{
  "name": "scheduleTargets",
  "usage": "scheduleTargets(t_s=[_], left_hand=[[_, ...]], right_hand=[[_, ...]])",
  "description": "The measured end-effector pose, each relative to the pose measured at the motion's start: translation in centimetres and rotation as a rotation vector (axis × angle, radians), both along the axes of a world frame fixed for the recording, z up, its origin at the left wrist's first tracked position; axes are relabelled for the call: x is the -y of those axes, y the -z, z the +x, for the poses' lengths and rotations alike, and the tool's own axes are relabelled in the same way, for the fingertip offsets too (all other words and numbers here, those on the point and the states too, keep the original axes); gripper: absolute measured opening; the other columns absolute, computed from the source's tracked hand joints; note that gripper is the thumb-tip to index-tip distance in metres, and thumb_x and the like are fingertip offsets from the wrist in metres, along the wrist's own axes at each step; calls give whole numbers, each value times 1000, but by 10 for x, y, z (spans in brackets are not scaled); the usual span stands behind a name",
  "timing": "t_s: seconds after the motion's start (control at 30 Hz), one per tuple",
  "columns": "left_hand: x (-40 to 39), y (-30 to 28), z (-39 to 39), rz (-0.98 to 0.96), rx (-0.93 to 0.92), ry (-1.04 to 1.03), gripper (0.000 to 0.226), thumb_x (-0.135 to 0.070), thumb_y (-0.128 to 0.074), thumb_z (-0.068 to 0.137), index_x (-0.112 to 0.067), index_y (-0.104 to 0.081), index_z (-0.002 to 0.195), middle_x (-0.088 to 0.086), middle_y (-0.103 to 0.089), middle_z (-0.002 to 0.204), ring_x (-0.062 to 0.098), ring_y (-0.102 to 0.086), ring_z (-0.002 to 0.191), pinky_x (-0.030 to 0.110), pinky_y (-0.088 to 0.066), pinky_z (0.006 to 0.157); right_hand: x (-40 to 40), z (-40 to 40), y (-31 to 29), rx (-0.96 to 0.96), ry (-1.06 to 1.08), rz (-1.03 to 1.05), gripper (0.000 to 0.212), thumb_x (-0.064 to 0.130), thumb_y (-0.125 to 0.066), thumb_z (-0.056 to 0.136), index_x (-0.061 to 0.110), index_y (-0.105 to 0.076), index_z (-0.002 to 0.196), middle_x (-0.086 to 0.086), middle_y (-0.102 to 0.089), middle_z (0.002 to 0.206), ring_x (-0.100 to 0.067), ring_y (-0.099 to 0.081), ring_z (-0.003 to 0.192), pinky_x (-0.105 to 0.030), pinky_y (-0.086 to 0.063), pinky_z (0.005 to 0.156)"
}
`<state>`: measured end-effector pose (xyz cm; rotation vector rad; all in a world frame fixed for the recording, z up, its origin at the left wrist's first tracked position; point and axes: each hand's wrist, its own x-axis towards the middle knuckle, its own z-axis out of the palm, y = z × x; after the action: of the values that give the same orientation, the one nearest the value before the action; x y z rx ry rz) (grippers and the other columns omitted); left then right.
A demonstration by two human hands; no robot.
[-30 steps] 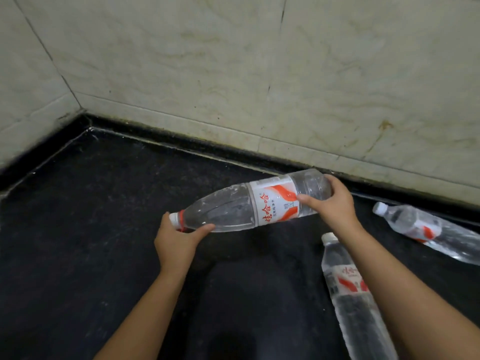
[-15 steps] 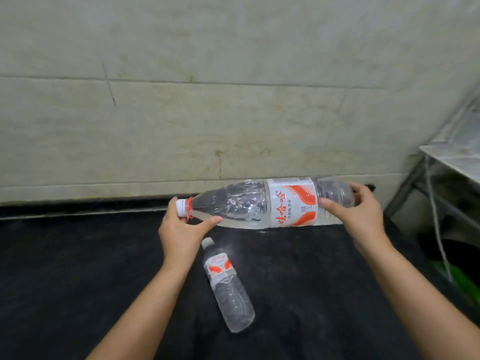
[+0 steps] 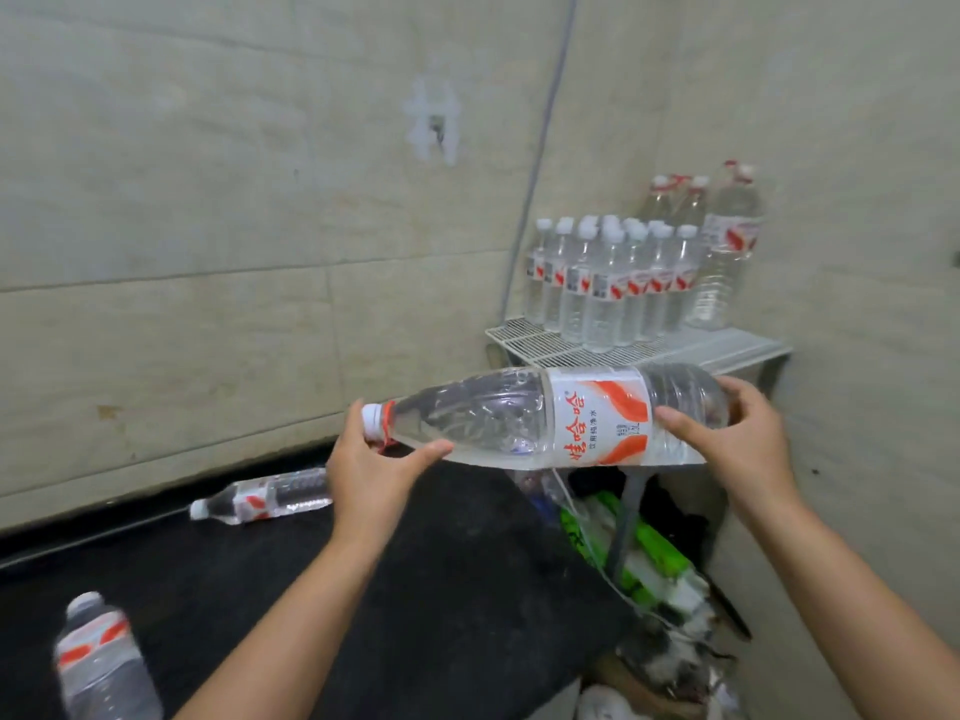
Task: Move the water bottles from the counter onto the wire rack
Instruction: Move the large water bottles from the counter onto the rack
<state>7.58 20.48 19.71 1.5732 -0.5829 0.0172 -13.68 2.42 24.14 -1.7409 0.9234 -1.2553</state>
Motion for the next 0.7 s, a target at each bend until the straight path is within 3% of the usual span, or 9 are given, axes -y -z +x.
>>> scheduleTargets(t_s=[0.07, 0.17, 0.27, 0.37, 0.47, 0.57, 0.7], left_hand=[[31, -14, -20, -8, 41, 44, 74, -36, -86, 43, -8, -55, 104, 5, -65, 89, 22, -59, 80, 33, -46, 76], [74, -33, -42, -7, 86, 83, 86, -23, -86, 56, -6, -44, 129, 3, -58, 107, 17, -55, 95, 26, -41, 82], [115, -39, -55, -20, 139, 109, 86, -23, -85, 57, -3, -44, 130, 12, -59, 120, 22, -56, 108, 28, -42, 87], [159, -42, -63, -33, 141, 129, 92, -21, -85, 58, -6, -38, 136, 8, -54, 125, 13, -51, 105, 22, -38, 88], [208, -48, -62, -38, 174, 116, 81, -22, -85, 57, -8, -47, 127, 8, -60, 110, 21, -56, 100, 27, -42, 84], [264, -55, -53, -19, 190, 136, 53, -23, -85, 57, -22, -54, 101, -4, -59, 84, 19, -54, 83, 17, -42, 68], [339, -69, -37, -7, 202, 152, 53, -23, -85, 56, -16, -49, 94, 2, -50, 72, 19, -44, 73, 19, -37, 60]], right_hand=[[21, -26, -5, 34, 39, 20, 58, 8, -80, 65, 3, -53, 116, -17, -62, 113, -24, -58, 97, -41, -47, 92], [53, -56, -8, 93, 81, 32, 57, 8, -79, 68, 5, -51, 118, -15, -60, 111, -20, -56, 94, -43, -47, 93], [89, -75, -10, 121, 137, 27, 63, 11, -80, 67, 4, -50, 121, -15, -60, 115, -24, -58, 100, -46, -47, 95], [132, -85, -11, 136, 164, 14, 65, 12, -81, 66, 3, -50, 122, -18, -60, 117, -29, -59, 104, -48, -48, 94], [178, -85, -13, 124, 166, 2, 62, 12, -80, 67, 1, -50, 120, -15, -60, 113, -26, -59, 97, -44, -49, 92], [232, -77, -15, 127, 180, -4, 64, 16, -80, 67, -1, -50, 121, -18, -60, 117, -27, -59, 100, -43, -49, 92], [305, -62, -25, 93, 186, 6, 63, 19, -79, 69, -1, -50, 121, -18, -59, 118, -29, -58, 102, -40, -49, 88]])
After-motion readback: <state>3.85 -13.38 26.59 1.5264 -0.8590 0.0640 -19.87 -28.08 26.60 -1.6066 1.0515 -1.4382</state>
